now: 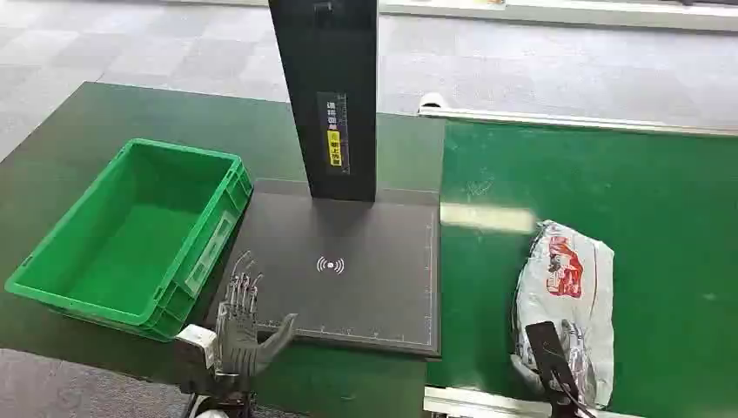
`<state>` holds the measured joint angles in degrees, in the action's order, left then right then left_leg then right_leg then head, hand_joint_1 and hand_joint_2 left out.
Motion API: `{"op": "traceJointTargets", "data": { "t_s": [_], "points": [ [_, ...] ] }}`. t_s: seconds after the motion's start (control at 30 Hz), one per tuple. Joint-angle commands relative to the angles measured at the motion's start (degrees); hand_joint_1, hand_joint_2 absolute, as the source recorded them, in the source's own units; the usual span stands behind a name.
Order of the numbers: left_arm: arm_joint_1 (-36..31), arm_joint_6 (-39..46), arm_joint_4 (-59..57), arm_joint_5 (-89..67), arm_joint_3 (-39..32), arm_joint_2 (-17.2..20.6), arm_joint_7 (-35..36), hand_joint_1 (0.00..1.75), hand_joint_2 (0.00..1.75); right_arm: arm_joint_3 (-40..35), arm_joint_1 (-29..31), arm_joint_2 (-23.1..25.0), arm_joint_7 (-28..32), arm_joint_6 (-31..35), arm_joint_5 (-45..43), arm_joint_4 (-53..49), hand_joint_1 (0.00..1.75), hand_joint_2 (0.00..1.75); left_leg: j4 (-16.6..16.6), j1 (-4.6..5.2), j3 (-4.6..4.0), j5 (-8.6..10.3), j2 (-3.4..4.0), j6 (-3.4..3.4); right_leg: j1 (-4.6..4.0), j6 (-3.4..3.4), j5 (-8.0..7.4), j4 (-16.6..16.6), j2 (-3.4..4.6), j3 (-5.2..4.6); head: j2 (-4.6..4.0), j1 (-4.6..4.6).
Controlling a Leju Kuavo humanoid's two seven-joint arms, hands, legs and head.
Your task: Moved the parcel from conveyor to table for the left to box.
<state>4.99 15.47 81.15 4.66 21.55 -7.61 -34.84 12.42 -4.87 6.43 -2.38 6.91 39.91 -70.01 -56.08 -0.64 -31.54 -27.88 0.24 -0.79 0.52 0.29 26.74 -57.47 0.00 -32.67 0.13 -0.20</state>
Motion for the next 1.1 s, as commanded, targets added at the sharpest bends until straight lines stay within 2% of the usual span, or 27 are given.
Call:
{"op": "traceJointTargets", "data": {
  "t_s": [0.03,0.07,0.17,0.23,0.37,0.47,0.53,0.63,0.7,0.77,0.83,0.97,1.03,1.1],
  "points": [
    [0.32,2.08,1.62,-0.21,-2.52,1.64,1.84,0.0,1.75,-1.02,4.54,0.17,-2.81,-4.53,0.5,8.29,1.75,1.75,0.09,-0.02,0.22,0.03,0.0,0.03,-0.03,-0.02,-0.04,0.12,0.0,0.22,0.0,-0.02],
    [0.42,2.1,1.71,-0.37,-2.68,1.52,1.94,0.0,1.75,-0.92,4.3,0.29,-2.66,-4.28,0.19,7.73,1.75,1.75,0.05,-0.03,0.24,0.01,0.19,0.03,-0.04,-0.01,-0.09,0.09,0.14,0.29,0.02,0.0],
    [0.82,1.43,2.03,-3.31,-5.66,0.85,2.67,0.0,1.75,-2.12,3.69,1.52,2.78,-1.06,-5.18,1.4,1.75,1.75,0.06,-0.03,0.35,-0.02,0.15,-0.01,-0.03,-0.04,-0.05,0.08,0.11,0.37,0.0,-0.02],
    [0.91,0.16,2.7,-5.93,-8.13,0.53,2.42,0.0,1.75,-4.58,3.11,0.51,3.61,0.48,-8.83,-3.16,1.75,1.75,0.06,-0.02,0.31,-0.03,0.2,0.0,-0.02,-0.05,-0.05,0.05,0.16,0.31,0.0,0.0],
    [0.85,-0.46,2.86,-6.33,-8.81,0.3,2.62,0.0,1.75,-5.07,3.0,0.05,2.87,0.54,-9.35,-3.99,1.75,1.75,0.05,-0.01,0.27,-0.03,0.15,0.01,-0.01,-0.04,-0.02,0.03,0.13,0.23,0.02,-0.04],
    [0.29,0.39,3.43,-9.66,-10.81,-0.04,0.41,0.0,1.75,-6.87,3.52,-0.68,12.4,6.4,-13.88,-10.45,1.75,1.75,-0.01,-0.02,0.23,-0.03,0.13,0.03,-0.01,0.0,-0.01,0.0,0.1,0.18,0.0,0.0],
    [-0.72,0.66,3.26,-10.24,-12.29,-0.31,-0.52,0.0,1.75,-9.27,3.67,-1.05,18.16,5.29,-20.73,-16.93,1.75,1.75,-0.06,0.03,0.08,-0.03,0.18,0.03,0.03,0.01,-0.01,-0.09,0.14,0.04,0.0,-0.02],
    [-2.67,-0.31,1.87,-10.8,-12.86,-0.64,-1.42,0.0,1.75,-14.63,3.84,-1.56,22.69,5.67,-25.33,-23.57,1.75,1.75,-0.03,0.05,0.01,-0.01,0.22,0.03,0.04,-0.01,-0.05,-0.06,0.19,-0.05,0.0,-0.04],
    [-3.83,-0.55,0.92,-10.84,-12.61,-0.88,-1.4,0.0,1.75,-19.95,4.73,-2.81,22.25,4.45,-26.8,-24.72,1.75,1.75,-0.04,0.04,0.01,0.01,0.12,0.02,0.04,-0.02,-0.04,-0.07,0.08,-0.02,0.0,0.0],
    [-4.01,-0.52,0.81,-10.87,-12.46,-0.9,-1.41,0.0,1.75,-21.35,5.29,-2.72,21.75,4.96,-26.75,-24.18,1.75,1.75,-0.02,0.03,0.05,0.01,0.21,0.0,0.02,-0.03,-0.05,-0.06,0.18,-0.02,0.0,-0.02],
    [-4.41,-0.5,0.32,-10.85,-12.15,-0.84,-1.38,0.0,1.75,-25.23,7.01,-3.4,20.21,0.26,-29.04,-21.25,1.75,1.75,0.05,0.02,0.12,0.03,0.18,0.01,0.01,-0.04,-0.08,0.02,0.16,0.05,0.0,-0.02],
    [-5.75,-0.75,-0.18,-10.98,-11.56,-1.24,-0.85,0.0,1.75,-32.47,11.62,-0.55,17.52,-4.8,-29.36,-12.51,1.75,1.75,0.06,-0.03,0.19,0.01,0.29,0.01,-0.03,-0.02,-0.1,0.05,0.27,0.1,0.0,-0.02],
    [-6.56,-1.03,-0.39,-11.0,-11.14,-1.4,0.1,0.0,1.75,-36.35,14.49,0.88,12.64,-7.27,-28.62,-6.33,1.75,1.75,0.09,-0.04,0.24,0.02,0.33,0.0,-0.04,-0.02,-0.12,0.07,0.31,0.13,0.0,0.0],
    [-7.11,-1.22,-0.76,-11.1,-10.68,-1.55,0.74,0.0,1.75,-38.88,16.24,2.06,11.01,-8.82,-28.82,-0.66,1.75,1.75,0.13,-0.05,0.24,0.04,0.37,0.0,-0.05,-0.03,-0.15,0.1,0.35,0.13,0.0,-0.02]
  ]
}}
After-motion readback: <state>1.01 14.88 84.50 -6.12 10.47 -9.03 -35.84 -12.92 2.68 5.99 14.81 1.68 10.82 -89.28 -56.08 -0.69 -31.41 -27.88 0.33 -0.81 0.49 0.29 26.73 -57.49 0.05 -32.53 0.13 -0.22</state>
